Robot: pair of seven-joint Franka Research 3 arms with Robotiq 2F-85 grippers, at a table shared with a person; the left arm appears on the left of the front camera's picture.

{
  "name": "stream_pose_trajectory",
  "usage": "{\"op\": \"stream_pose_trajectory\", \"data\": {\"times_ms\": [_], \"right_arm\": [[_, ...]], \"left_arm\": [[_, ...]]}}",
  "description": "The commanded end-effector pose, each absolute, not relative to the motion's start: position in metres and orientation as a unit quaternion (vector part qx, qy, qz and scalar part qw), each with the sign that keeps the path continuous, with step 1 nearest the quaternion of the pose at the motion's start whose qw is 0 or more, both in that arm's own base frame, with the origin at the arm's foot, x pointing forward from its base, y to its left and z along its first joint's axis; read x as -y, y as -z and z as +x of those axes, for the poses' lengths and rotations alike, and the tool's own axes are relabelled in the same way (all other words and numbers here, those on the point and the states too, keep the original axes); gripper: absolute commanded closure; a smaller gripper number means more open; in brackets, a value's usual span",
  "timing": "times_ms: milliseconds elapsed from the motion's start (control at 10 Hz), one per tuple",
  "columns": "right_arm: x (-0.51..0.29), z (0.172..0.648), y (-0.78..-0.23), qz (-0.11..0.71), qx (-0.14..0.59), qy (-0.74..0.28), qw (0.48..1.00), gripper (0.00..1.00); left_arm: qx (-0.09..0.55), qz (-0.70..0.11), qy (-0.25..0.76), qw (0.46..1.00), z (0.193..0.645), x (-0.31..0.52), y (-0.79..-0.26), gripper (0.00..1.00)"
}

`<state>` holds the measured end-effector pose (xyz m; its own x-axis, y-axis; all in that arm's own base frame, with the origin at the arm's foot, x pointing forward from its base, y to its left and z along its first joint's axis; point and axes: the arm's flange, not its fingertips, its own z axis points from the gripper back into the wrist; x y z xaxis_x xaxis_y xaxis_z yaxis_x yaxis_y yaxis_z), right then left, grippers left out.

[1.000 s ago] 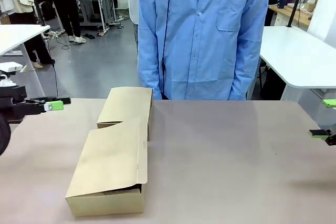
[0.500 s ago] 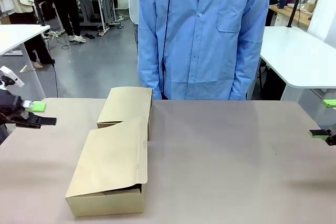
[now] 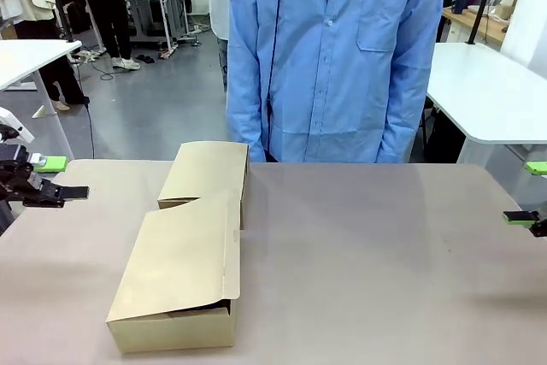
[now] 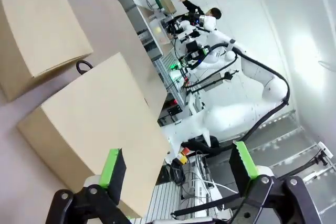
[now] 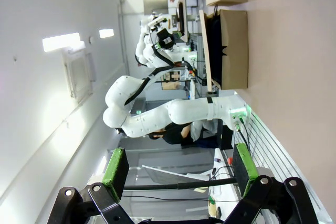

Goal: Place items inside the box.
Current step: Close the lid of the Mailer Box closest to the robot.

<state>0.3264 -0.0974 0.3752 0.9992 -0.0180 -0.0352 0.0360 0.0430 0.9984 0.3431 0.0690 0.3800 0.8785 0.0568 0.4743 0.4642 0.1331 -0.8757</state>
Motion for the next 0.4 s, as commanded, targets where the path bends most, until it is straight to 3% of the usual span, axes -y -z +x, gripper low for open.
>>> {"op": "stream_pose_trajectory", "data": {"times_ms": [0, 300], "right_arm": [[0.0997, 0.3244, -0.3798, 0.689, -0.016, 0.018, 0.725, 0.00], [0.0997, 0.3244, -0.3798, 0.689, -0.016, 0.018, 0.725, 0.00]], "left_arm": [[0.207, -0.635, 0.154, 0.728, 0.3407, -0.0695, -0.3817, 0.00], [0.207, -0.635, 0.154, 0.728, 0.3407, -0.0695, -0.3817, 0.00]]}}
